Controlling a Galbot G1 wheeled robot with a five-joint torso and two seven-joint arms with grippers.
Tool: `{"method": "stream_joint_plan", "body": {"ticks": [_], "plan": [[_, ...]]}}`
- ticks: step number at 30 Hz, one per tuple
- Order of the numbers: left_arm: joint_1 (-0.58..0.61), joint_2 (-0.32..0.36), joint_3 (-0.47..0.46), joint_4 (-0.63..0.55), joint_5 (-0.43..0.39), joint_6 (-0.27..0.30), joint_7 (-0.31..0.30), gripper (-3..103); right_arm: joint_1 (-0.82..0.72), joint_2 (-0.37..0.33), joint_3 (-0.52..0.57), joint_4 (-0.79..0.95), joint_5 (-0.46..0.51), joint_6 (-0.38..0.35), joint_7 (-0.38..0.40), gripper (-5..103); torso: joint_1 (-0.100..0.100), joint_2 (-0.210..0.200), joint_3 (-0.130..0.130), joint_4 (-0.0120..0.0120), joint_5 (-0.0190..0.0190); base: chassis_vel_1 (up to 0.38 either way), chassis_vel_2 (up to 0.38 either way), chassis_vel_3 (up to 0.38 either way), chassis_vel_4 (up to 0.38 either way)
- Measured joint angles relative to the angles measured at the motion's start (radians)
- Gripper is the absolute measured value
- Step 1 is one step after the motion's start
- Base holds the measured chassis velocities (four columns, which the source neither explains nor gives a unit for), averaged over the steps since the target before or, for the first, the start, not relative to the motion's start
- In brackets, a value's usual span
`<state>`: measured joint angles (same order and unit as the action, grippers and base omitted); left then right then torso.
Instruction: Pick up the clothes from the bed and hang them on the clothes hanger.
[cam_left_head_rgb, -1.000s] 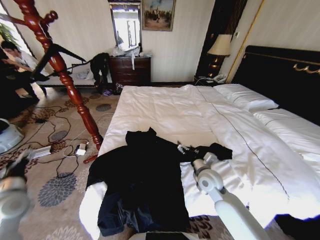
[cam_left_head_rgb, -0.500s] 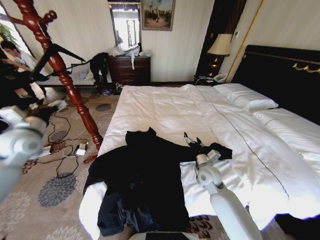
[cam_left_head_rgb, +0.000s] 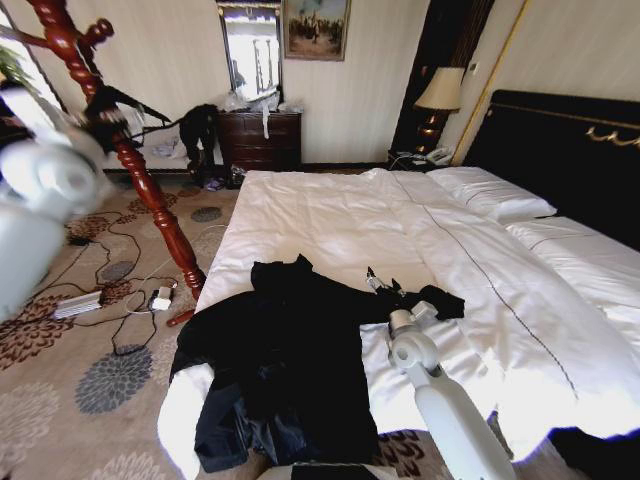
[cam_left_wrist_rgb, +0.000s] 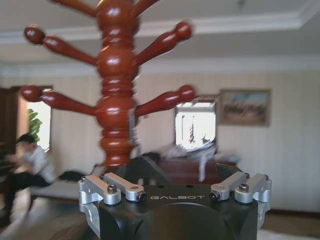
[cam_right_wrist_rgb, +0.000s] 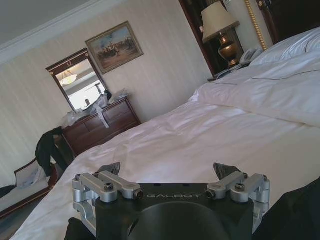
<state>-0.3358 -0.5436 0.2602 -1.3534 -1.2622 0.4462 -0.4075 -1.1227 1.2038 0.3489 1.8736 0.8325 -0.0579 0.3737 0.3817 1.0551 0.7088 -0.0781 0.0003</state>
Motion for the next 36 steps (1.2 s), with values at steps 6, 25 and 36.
{"method": "stream_joint_plan", "body": {"ticks": [6,25,36], "plan": [[-0.242,-0.095,0.165,0.328,0.016,0.154,0.069,100,-0.018,-0.014,0.026,0.021,0.005,-0.001,0.004,100,0.0,0.0,0.0,0.0005,0.0001,0.0,0.0,0.0,0.0],[-0.231,-0.196,0.144,0.494,-0.006,0.295,0.032,94,-0.059,-0.025,0.063,0.051,0.012,-0.007,0.031,100,0.0,0.0,0.0,0.0004,-0.0004,0.0,0.0,0.0,0.0],[-0.219,-0.189,0.132,0.46,-0.064,0.295,0.008,57,-0.06,-0.016,0.062,0.047,0.006,-0.013,0.042,100,0.0,0.0,0.0,0.0005,-0.0003,0.0,0.0,0.0,0.0]]}}
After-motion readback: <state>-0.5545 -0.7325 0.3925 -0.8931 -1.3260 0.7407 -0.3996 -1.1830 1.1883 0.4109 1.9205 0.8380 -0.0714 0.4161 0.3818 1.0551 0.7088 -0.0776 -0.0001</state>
